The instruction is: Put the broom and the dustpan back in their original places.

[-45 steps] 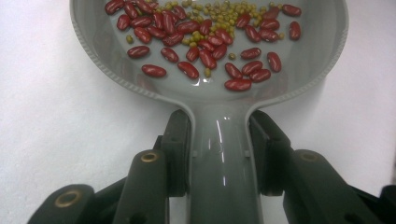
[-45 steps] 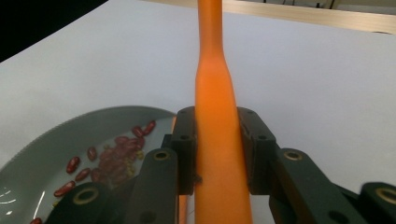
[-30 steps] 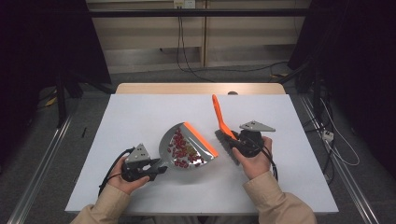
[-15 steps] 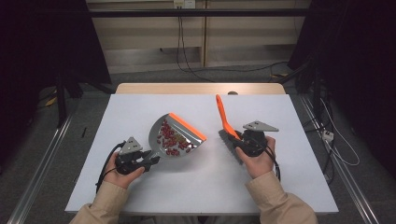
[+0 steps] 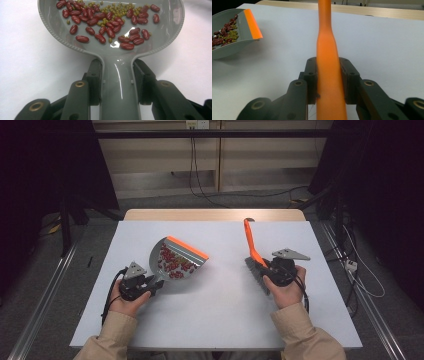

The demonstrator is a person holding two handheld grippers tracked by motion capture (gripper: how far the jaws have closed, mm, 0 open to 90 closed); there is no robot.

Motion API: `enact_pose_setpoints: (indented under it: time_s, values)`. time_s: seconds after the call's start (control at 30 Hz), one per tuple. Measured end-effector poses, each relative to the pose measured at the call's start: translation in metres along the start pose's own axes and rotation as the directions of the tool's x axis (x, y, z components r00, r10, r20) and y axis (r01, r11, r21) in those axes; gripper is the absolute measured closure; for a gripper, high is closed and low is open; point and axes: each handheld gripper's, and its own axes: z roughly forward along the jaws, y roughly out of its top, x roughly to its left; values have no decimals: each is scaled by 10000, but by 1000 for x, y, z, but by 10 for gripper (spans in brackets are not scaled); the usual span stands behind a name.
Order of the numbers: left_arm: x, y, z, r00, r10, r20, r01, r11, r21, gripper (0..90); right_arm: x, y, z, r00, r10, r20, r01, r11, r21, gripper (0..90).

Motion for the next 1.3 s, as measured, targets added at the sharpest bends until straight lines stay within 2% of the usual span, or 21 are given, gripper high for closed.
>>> enact_pose_setpoints:
  time_s: [0.2,0.33,0.4,0.47,0.67,1.3]
  values:
    - [5,0,1,9992,-268,-294,270,9996,54,629,-13,-1,-4,9995,175,274,-174,9998,-64,711]
    - [10,0,3,9961,-539,-693,554,9983,185,630,-20,-1,-7,9985,365,414,-359,9992,-163,711]
    - [11,0,3,9957,-542,-752,562,9981,249,630,-22,0,-8,9983,377,445,-369,9992,-181,711]
    - [13,-1,4,9927,-732,-956,761,9967,271,630,-25,0,-10,9976,440,534,-428,9988,-245,711]
    - [17,-1,6,9871,-925,-1310,988,9942,423,630,-34,-2,-10,9958,590,703,-575,9981,-231,711]
    - [21,-2,8,9767,-1196,-1781,1328,9891,641,630,-60,-5,-18,9867,519,1540,-504,9986,-134,711]
